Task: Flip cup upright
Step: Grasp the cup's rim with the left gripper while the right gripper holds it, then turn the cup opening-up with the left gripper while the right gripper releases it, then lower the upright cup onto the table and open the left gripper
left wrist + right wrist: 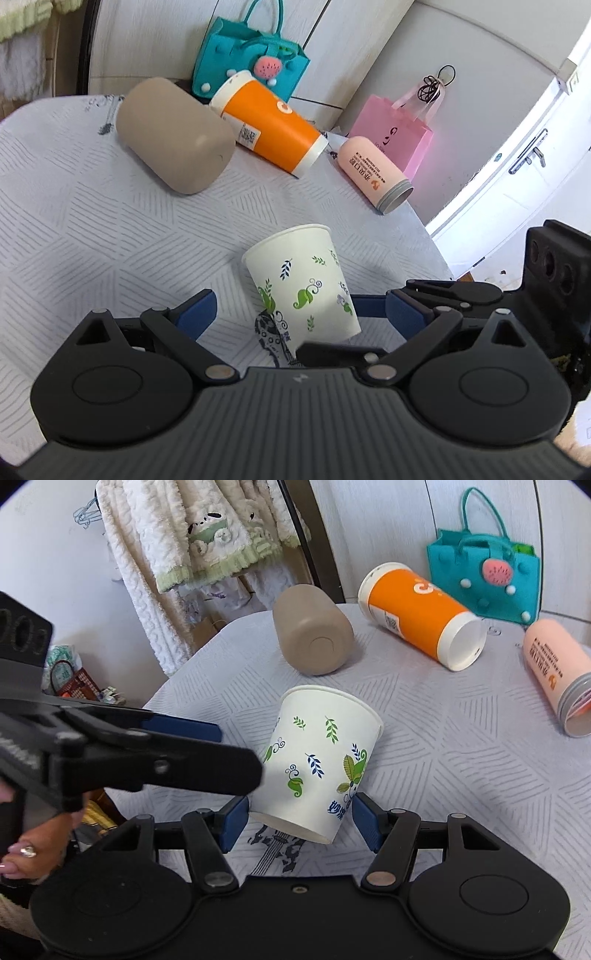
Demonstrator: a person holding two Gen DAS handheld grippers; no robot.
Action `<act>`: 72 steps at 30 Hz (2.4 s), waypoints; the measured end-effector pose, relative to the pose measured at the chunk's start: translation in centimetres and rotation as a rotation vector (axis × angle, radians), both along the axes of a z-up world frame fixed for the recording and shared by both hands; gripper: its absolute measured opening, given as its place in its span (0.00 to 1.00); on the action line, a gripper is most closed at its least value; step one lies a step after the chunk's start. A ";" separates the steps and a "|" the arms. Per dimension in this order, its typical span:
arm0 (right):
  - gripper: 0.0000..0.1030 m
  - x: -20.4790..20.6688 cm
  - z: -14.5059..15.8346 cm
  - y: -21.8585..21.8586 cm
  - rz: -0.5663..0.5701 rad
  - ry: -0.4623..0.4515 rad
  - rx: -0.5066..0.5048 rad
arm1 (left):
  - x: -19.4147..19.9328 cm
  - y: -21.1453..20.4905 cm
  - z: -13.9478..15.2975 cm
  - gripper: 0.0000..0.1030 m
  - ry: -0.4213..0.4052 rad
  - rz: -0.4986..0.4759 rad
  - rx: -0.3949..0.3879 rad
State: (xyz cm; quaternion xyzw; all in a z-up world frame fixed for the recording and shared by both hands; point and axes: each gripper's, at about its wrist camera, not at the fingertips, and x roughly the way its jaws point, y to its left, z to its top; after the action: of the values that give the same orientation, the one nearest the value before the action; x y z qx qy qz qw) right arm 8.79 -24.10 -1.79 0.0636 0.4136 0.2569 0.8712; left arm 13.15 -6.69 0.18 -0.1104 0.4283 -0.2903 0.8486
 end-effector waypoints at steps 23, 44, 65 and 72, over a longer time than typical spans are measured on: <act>0.72 3.5 -1.3 -2.2 0.084 0.035 0.158 | 4.3 -2.0 -3.3 0.67 0.049 -0.061 -0.072; 0.61 4.0 0.5 2.2 0.146 -0.405 -0.221 | 2.4 -2.2 -0.3 0.58 -0.432 -0.069 0.055; 0.67 3.6 -0.3 1.7 0.115 -0.404 -0.223 | 4.3 -4.1 -1.9 0.65 -0.391 -0.038 0.252; 0.67 3.4 -0.3 1.4 0.093 -0.403 -0.196 | 3.5 -3.1 -1.2 0.71 -0.376 -0.025 0.209</act>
State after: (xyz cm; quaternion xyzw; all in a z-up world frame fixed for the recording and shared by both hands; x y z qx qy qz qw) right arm 12.14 -22.71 -2.12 -0.0930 0.2565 0.2628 0.9255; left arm 16.65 -9.76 -1.06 0.0396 0.2917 -0.2705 0.9166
